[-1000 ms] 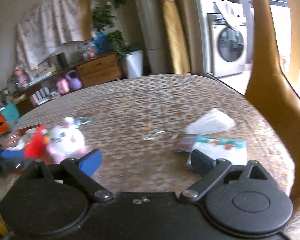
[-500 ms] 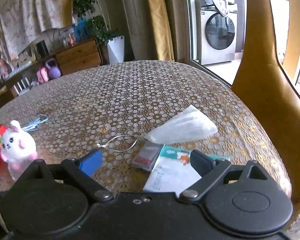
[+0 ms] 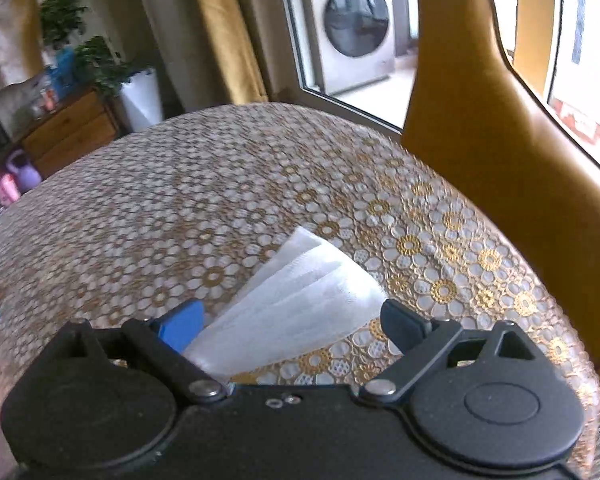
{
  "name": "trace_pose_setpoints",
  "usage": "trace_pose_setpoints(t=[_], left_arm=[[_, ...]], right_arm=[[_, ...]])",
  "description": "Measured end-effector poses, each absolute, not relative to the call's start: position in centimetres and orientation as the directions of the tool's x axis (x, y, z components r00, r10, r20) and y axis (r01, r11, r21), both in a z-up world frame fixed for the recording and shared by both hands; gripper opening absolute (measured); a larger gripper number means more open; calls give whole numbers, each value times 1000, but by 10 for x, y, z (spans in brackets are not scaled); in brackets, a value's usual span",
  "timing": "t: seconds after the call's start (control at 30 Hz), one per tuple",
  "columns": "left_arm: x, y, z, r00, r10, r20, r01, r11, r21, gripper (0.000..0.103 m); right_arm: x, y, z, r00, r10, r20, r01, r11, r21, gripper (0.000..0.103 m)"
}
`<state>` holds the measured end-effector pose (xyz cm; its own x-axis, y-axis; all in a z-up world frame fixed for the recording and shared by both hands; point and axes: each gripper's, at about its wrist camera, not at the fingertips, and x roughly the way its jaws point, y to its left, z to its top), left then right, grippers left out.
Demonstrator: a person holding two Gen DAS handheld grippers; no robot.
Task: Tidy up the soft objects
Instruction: 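Grasp the clear plastic bag with the left tool while the right tool grasps the white tissue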
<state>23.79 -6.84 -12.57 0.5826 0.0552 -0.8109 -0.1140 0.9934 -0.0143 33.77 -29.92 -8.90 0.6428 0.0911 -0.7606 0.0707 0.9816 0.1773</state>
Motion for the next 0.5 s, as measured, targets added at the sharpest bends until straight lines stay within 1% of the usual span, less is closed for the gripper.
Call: trace_pose_setpoints(t=[0.17, 0.3, 0.33, 0.37, 0.4, 0.43, 0.47, 0.5], left_arm=[[238, -68, -133, 579, 79, -812, -133, 991, 1, 101], [235, -67, -132, 589, 94, -802, -143, 990, 12, 93], [233, -66, -131, 601, 94, -794, -139, 990, 12, 83], [232, -66, -129, 611, 88, -787, -127, 992, 12, 66], [233, -67, -127, 619, 86, -781, -122, 992, 13, 55], [233, -67, -125, 621, 94, -778, -124, 992, 21, 35], [234, -65, -124, 622, 87, -778, -121, 993, 14, 25], [234, -63, -123, 620, 88, -779, -122, 992, 16, 22]], right_arm=[[345, -297, -106, 627, 71, -776, 95, 981, 167, 95], [347, -289, -111, 631, 50, -775, 88, 987, 135, 97], [346, -286, -112, 631, 42, -774, 81, 989, 120, 96], [345, -283, -113, 634, 38, -773, 68, 992, 104, 96], [342, -279, -114, 636, 34, -771, 57, 994, 91, 95], [340, -276, -114, 639, 30, -769, 46, 996, 77, 91], [337, -271, -115, 643, 21, -765, 34, 998, 56, 88], [335, -268, -115, 648, 10, -762, 25, 999, 34, 83]])
